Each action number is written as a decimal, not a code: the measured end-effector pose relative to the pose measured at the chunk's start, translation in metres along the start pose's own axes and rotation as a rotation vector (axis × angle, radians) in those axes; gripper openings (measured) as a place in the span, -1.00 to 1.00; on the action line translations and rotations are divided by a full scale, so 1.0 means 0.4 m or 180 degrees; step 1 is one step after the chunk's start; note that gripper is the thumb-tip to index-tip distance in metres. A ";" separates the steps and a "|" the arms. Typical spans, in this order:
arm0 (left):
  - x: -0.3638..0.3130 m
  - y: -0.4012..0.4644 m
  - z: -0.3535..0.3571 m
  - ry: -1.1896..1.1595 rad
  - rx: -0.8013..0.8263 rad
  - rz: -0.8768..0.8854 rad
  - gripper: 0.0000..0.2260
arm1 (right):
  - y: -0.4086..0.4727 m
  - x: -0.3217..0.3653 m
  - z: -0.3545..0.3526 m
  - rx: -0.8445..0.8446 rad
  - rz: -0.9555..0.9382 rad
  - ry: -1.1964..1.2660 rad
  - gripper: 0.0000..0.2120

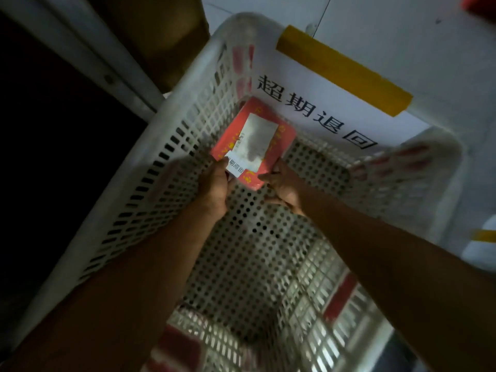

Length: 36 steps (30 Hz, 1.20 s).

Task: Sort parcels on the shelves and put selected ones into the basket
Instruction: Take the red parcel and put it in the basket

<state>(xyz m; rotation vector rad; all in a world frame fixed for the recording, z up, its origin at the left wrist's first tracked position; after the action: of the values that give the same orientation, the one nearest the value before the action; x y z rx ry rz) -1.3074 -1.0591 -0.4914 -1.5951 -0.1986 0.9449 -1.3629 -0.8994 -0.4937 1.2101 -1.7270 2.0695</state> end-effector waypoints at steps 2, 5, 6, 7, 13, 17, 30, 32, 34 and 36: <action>-0.034 -0.074 0.009 0.0257 -0.0001 0.0128 -0.72 | -0.051 0.024 -0.025 -0.0259 -0.0058 -0.0295 -0.54; -0.095 -0.258 0.010 0.0797 0.0021 0.0257 -0.87 | -0.194 0.097 -0.002 -0.0159 -0.0065 -0.0825 -0.52; -0.117 -0.319 0.003 0.1043 0.0019 0.0373 -0.87 | -0.252 0.124 0.007 -0.0074 -0.0043 -0.0920 -0.57; -0.136 -0.382 -0.005 0.1281 0.0040 0.0461 -0.85 | -0.314 0.151 0.011 -0.0027 -0.0025 -0.0972 -0.68; -0.151 -0.810 -0.154 0.1994 0.0192 0.0414 -0.69 | -0.836 0.416 0.040 0.0147 -0.0041 -0.1821 -0.83; -0.227 -1.268 -0.209 0.2398 0.0084 0.0380 -0.85 | -1.163 0.581 0.099 0.0563 -0.0242 -0.2516 -0.71; 0.021 -2.061 -0.668 0.1827 -0.1436 0.0644 -0.77 | -1.820 0.636 0.534 0.2251 -0.1338 -0.3666 -0.69; 0.132 -2.153 -0.754 0.1529 -0.1732 0.0566 -0.79 | -1.916 0.571 0.628 0.2653 -0.1426 -0.3972 -0.70; 0.252 -2.240 -0.832 0.1227 -0.2004 0.0510 -0.81 | -2.020 0.501 0.718 0.2957 -0.1560 -0.4199 -0.71; 0.384 -2.321 -0.898 0.0932 -0.2225 0.0400 -0.78 | -2.132 0.416 0.798 0.3306 -0.1683 -0.4402 -0.71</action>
<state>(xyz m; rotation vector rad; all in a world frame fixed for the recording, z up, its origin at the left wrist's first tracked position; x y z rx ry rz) -0.6283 -0.9805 0.2480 -2.3914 -0.2403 0.7583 -0.8085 -0.9799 0.2432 3.3788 -0.0299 1.7043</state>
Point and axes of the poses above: each hand's wrist, its own y-axis towards the middle knuckle, its own z-axis out of the palm, x = y × z, the point moved 10 cm from there along y, towards the middle knuckle, and after that the axes turned 8 degrees about -z, right-handed, at the moved point
